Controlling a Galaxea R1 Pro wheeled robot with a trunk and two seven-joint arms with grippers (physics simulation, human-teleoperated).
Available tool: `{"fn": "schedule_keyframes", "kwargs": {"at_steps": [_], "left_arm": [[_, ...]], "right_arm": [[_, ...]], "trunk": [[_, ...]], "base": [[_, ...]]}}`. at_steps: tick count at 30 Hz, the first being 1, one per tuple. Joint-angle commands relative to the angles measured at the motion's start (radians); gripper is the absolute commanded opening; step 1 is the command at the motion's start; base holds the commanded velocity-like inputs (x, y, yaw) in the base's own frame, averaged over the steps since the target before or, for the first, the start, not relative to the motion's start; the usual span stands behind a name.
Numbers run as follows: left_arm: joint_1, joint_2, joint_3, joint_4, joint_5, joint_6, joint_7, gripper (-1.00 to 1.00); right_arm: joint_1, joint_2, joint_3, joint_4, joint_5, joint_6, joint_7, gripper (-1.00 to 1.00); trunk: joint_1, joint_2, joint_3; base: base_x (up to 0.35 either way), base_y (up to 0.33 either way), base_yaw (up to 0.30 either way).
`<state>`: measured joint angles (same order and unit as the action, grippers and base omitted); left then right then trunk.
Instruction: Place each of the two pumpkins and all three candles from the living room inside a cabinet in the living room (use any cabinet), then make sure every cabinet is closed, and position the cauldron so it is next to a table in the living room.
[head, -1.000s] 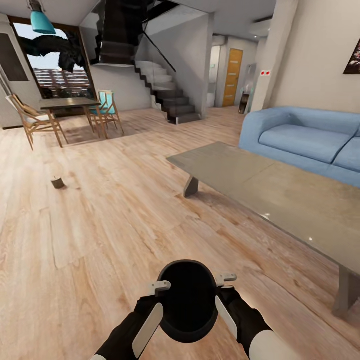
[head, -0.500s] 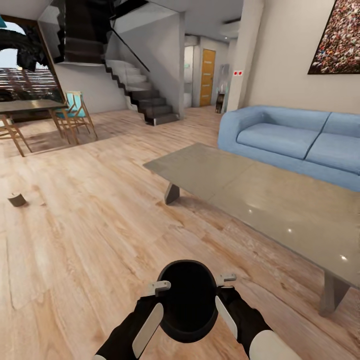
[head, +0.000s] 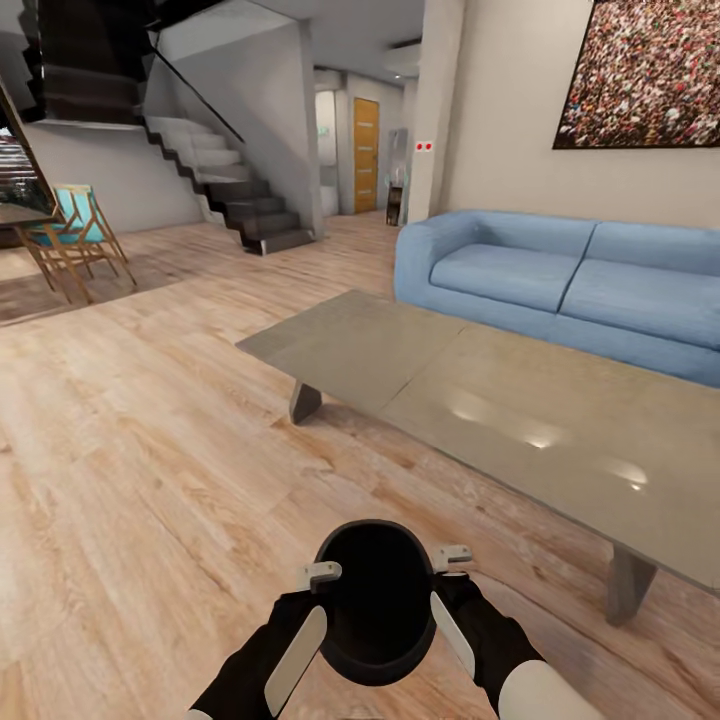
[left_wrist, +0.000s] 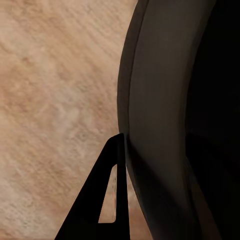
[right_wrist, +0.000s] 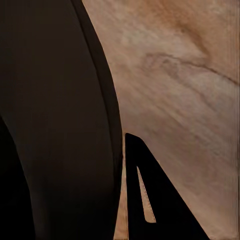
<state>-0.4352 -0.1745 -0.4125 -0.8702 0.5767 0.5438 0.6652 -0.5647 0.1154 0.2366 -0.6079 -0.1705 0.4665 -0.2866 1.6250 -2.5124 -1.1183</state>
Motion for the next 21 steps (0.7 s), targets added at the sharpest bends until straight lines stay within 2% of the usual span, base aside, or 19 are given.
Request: {"fn": "schedule_keyframes", "kwargs": {"at_steps": [1,16,21], "left_arm": [[0.000,0.000,-0.066,-0.002,0.008,-0.001,0.010,-1.00],[0.000,0.000,-0.067,-0.003,0.008,-0.001,0.010,-1.00],[0.000,0.000,-0.068,-0.003,0.007,-0.001,0.010,-1.00]], "right_arm": [[-0.001,-0.002,-0.034,0.000,0.009,0.010,-0.008,-1.00],[-0.001,-0.002,-0.034,0.001,0.009,0.009,-0.008,-1.00],[-0.001,-0.002,-0.034,0.001,0.009,0.010,-0.008,-1.00]], "trunk": [[0.000,0.000,-0.001],[0.000,0.000,-0.001],[0.000,0.000,-0.001]], "base": [[0.003,0.000,-0.267],[0.000,0.000,-0.267],[0.000,0.125,-0.267]]}}
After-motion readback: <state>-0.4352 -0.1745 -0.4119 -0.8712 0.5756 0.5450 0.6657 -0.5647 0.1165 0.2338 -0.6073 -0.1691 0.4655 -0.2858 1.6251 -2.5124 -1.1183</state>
